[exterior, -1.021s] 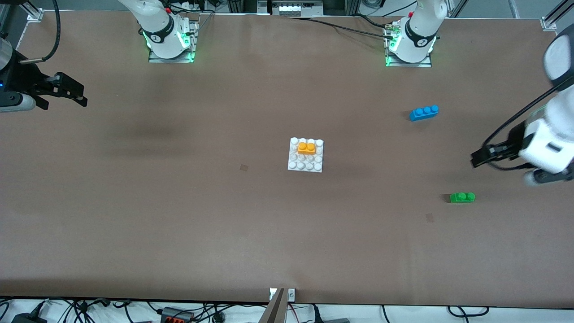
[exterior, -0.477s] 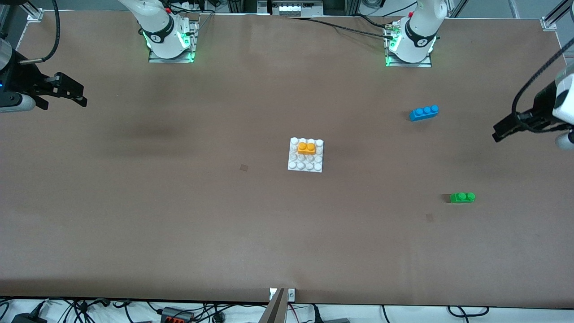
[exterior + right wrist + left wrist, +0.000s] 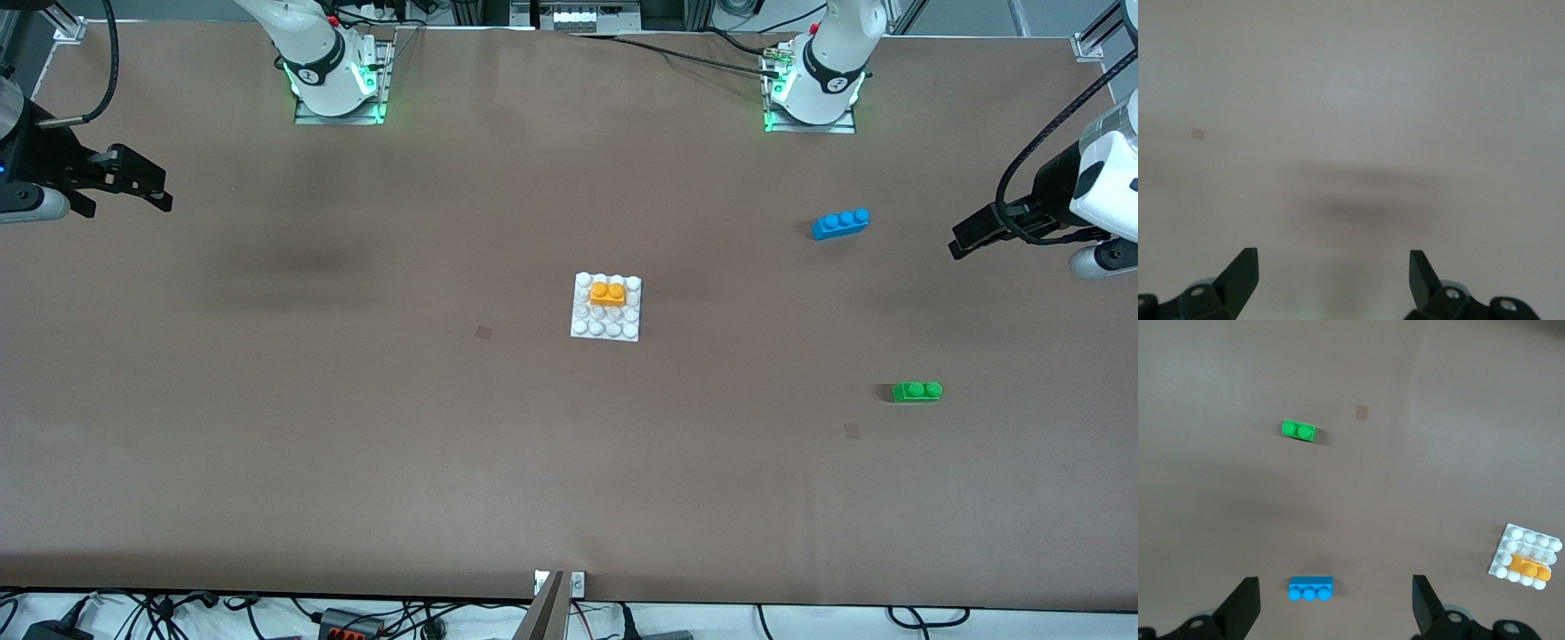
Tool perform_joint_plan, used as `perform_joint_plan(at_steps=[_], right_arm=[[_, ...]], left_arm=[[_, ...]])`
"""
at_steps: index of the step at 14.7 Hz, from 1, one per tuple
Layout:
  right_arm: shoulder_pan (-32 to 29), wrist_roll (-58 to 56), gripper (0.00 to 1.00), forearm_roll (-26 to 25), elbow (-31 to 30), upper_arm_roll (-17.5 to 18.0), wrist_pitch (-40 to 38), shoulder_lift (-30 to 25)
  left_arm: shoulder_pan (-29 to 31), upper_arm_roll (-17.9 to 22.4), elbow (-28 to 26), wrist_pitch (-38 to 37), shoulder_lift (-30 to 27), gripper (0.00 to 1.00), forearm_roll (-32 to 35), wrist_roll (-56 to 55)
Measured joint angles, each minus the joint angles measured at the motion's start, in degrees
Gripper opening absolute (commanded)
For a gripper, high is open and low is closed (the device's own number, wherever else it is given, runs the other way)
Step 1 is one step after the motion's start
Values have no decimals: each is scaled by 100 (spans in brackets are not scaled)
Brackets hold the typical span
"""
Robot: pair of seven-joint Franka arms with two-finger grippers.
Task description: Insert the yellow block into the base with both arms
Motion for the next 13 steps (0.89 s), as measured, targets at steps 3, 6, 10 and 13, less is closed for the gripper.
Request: perform_joint_plan(at_steps=[3, 6, 10, 13], right_arm=[[-10, 1, 100, 4, 0, -19, 0, 26], [-10, 2, 100, 7, 0, -20, 0, 52], [-10, 3, 100, 8, 0, -20, 0, 56], [-10, 4, 100, 8, 0, -20, 0, 56]], left_arm=[[-6, 0, 0, -95, -44, 100, 0, 13], [-19, 0, 0, -114, -78, 100, 19, 416], [-19, 1, 0, -116, -78, 100, 62, 870], [-22, 1, 0, -120, -78, 100, 62, 895]])
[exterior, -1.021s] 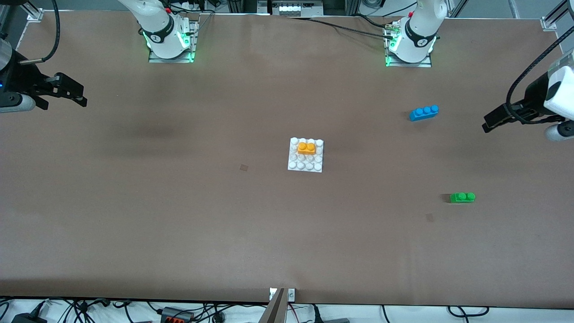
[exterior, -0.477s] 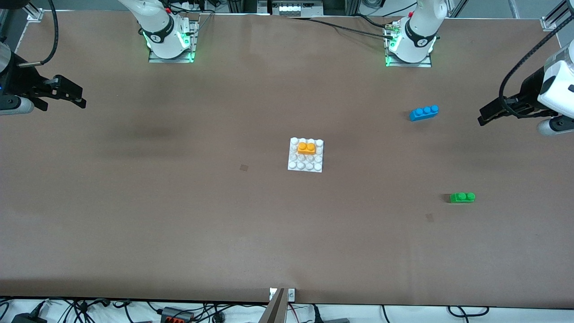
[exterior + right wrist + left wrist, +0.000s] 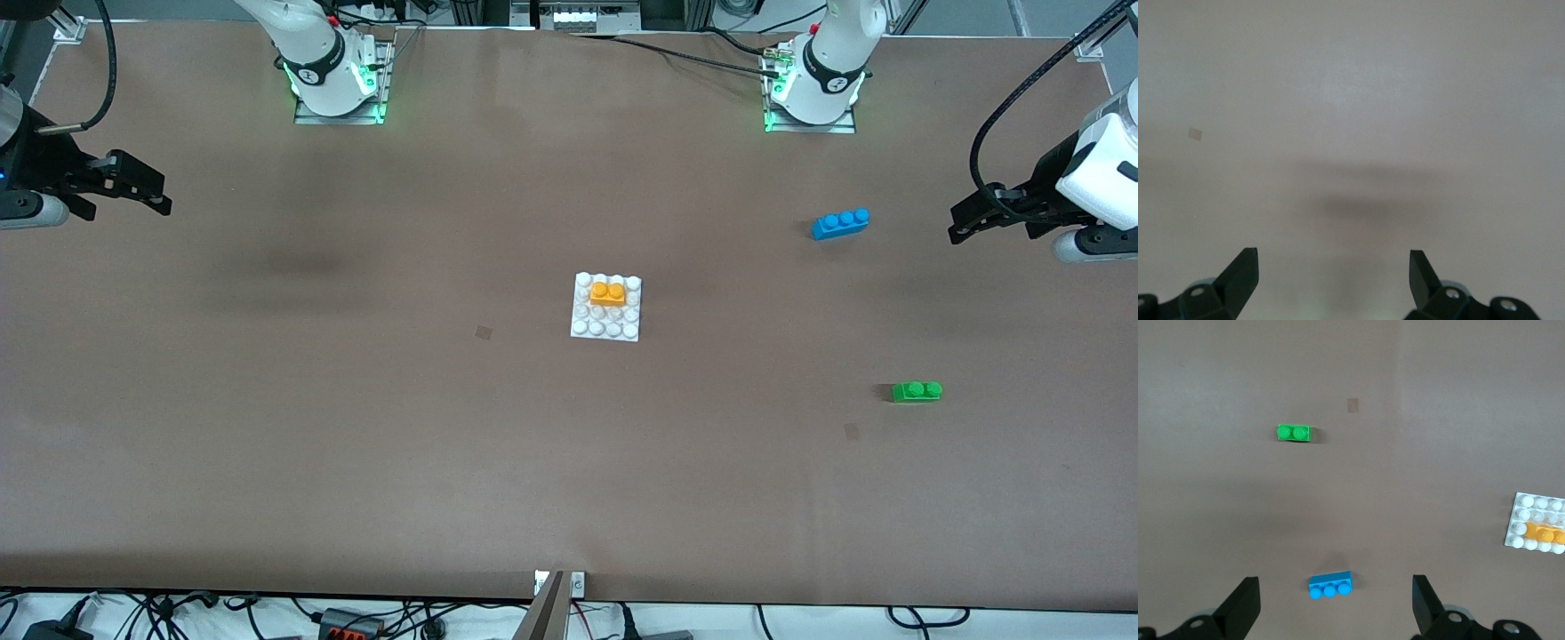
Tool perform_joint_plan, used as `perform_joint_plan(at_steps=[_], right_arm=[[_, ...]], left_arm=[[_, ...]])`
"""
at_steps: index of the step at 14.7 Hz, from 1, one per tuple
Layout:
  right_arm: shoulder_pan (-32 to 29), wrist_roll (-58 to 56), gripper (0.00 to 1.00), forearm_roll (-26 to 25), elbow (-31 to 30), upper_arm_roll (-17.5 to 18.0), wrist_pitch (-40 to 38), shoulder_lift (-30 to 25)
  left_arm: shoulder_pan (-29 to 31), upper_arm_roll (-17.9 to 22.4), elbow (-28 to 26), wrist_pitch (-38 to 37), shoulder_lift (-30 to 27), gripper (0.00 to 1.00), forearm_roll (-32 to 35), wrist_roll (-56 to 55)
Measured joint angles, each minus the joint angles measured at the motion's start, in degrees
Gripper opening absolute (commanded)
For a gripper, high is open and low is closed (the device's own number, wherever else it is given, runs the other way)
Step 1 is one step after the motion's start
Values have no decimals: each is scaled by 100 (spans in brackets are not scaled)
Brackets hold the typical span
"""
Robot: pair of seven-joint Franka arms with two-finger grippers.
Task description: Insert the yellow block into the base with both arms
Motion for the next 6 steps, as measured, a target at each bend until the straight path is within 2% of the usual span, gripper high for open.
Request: perform_joint_plan(at_steps=[6], right_arm=[[0, 1, 100, 1, 0, 0, 0, 0]], left_arm=[[-4, 0, 0, -20, 0, 100, 0, 24]])
